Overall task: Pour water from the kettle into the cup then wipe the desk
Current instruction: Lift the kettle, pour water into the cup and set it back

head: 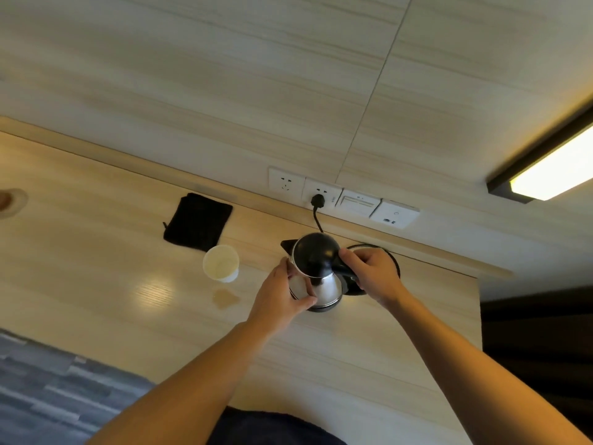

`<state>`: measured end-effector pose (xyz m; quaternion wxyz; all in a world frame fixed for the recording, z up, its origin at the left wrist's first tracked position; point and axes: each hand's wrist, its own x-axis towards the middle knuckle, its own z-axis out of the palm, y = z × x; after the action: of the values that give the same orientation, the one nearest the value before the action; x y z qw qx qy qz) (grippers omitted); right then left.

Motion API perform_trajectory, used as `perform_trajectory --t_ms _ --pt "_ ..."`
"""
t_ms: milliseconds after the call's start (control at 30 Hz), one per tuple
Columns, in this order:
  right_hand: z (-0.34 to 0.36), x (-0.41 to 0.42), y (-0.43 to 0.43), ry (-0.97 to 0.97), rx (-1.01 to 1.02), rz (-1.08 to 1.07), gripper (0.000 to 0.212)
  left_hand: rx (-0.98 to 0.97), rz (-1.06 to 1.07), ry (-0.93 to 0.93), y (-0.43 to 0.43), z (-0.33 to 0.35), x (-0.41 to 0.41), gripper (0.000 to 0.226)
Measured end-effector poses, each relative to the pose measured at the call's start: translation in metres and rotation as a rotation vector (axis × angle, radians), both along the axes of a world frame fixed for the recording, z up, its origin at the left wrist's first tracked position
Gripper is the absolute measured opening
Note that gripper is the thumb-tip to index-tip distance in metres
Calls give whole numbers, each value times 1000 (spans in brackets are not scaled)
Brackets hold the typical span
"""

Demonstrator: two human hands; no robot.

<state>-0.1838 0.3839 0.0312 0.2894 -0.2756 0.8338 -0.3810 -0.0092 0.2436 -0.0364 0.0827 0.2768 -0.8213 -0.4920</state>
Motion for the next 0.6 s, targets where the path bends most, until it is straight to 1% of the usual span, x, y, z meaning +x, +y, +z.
perform_trajectory --t_ms 167,333,400,600 --pt "24 7 -30 42 37 78 55 118 83 60 -6 10 15 74" --pt "38 20 -62 70 124 137 55 196 172 74 -9 14 34 69" --pt "39 25 -76 110 174 164 57 239 211 78 -9 16 41 69" --pt "38 39 -102 247 281 233 64 328 281 60 -12 14 56 59"
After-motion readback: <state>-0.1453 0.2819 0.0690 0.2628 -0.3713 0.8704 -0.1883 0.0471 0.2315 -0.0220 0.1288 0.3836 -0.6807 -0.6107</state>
